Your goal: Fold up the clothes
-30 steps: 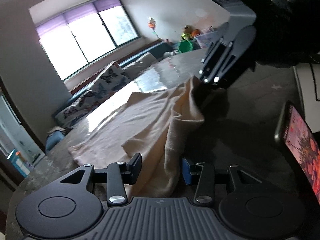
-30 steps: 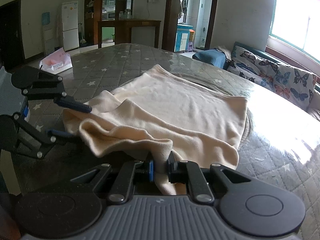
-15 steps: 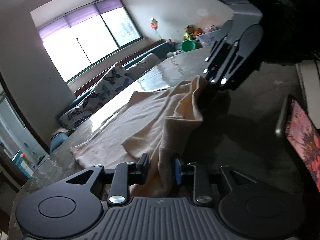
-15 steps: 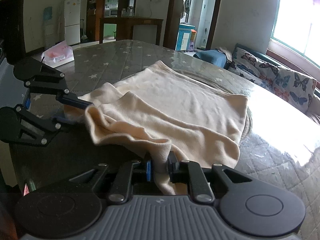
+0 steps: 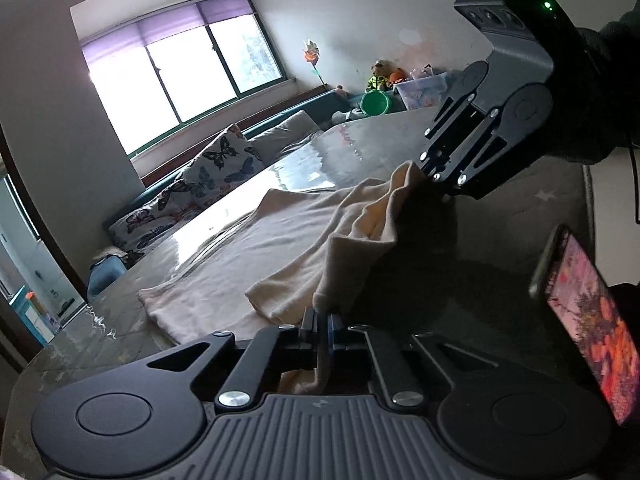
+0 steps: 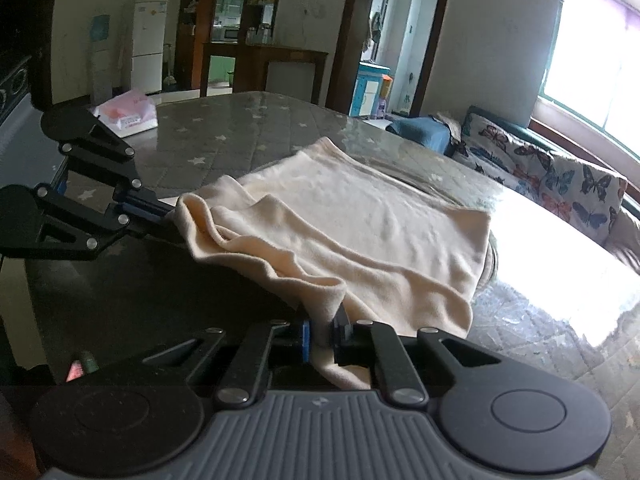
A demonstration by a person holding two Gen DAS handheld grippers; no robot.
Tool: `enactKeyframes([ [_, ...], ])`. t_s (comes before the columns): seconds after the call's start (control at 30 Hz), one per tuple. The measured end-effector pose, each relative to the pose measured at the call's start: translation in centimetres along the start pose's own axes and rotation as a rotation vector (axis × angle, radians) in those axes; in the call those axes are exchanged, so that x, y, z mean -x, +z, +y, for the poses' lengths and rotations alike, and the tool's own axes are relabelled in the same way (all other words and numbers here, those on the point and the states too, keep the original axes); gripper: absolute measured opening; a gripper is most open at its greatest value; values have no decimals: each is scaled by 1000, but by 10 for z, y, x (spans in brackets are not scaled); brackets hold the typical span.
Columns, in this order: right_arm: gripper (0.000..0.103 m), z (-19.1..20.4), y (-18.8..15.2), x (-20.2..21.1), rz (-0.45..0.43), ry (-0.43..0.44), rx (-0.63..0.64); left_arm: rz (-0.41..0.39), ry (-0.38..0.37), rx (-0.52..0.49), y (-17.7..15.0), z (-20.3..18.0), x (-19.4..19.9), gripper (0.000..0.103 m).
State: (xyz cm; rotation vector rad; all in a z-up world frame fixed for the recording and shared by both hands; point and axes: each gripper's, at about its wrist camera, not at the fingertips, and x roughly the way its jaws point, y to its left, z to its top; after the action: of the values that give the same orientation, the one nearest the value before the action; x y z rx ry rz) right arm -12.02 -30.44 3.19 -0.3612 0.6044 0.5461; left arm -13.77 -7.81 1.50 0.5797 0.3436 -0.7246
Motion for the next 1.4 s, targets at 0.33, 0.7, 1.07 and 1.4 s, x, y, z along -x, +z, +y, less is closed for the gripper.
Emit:
enactKeyframes([
  [0.33, 9, 28, 3, 46, 7, 51, 67, 2, -83, 28, 6, 4, 45, 5],
  [0.7, 9, 17, 42, 58, -14, 89, 109, -9, -51, -25, 33, 29, 53, 5],
  [1.07, 9, -46, 116, -15, 7, 64, 159, -3, 77, -105, 58, 95, -30, 5],
  [1.4, 10, -90, 121, -138, 100, 0, 43, 136, 118, 14, 39, 146, -144, 5],
])
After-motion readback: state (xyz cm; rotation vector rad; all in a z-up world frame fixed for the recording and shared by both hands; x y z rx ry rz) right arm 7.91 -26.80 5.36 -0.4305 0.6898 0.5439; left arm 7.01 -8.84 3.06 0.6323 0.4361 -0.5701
